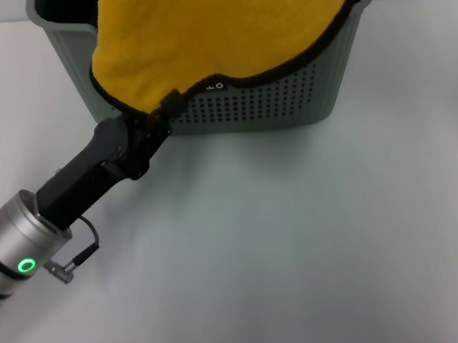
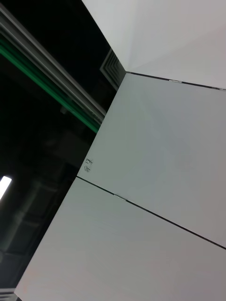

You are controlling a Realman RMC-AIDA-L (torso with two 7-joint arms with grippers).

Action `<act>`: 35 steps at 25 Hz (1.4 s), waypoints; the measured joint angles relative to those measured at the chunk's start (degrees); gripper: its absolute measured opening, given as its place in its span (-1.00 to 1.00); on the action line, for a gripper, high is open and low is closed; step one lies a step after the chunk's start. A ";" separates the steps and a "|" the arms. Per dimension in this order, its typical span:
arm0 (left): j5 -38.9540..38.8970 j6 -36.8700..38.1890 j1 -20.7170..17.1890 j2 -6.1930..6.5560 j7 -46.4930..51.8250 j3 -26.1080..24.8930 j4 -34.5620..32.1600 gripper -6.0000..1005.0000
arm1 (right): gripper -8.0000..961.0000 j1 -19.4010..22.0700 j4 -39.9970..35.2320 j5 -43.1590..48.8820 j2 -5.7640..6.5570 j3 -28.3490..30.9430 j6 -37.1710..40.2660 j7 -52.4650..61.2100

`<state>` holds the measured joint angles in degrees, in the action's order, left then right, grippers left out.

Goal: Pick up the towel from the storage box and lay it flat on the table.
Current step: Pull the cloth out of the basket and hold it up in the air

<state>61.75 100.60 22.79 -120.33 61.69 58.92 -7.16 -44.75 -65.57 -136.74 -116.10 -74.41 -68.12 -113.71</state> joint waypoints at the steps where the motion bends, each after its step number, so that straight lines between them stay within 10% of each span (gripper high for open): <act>1: 0.01 0.16 -0.27 -0.01 -0.01 0.03 0.05 -0.32 | -0.96 0.01 0.09 -0.26 0.00 -0.04 -0.03 0.09; 9: -0.13 4.64 -1.51 0.26 0.63 0.02 -0.53 -0.90 | -0.96 1.45 -0.43 -0.37 0.07 -0.27 -0.47 0.18; 19: -1.16 15.11 -2.29 1.80 10.61 -0.30 -6.10 -0.97 | -0.95 4.81 4.18 -1.92 0.08 -1.77 -2.65 -0.57; 28: -16.89 16.17 -10.50 2.25 27.04 0.05 -19.94 -0.97 | -0.95 14.75 12.96 -9.32 -0.06 -18.70 -7.54 -15.16; 35: -22.15 16.16 -9.20 1.50 30.76 0.14 -21.28 -0.97 | -0.95 16.42 21.63 -11.23 -0.09 -28.18 -6.88 -25.24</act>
<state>39.60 116.76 13.60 -118.82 92.45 59.07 -28.44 -28.33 -43.95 -147.97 -116.19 -102.59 -75.00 -138.95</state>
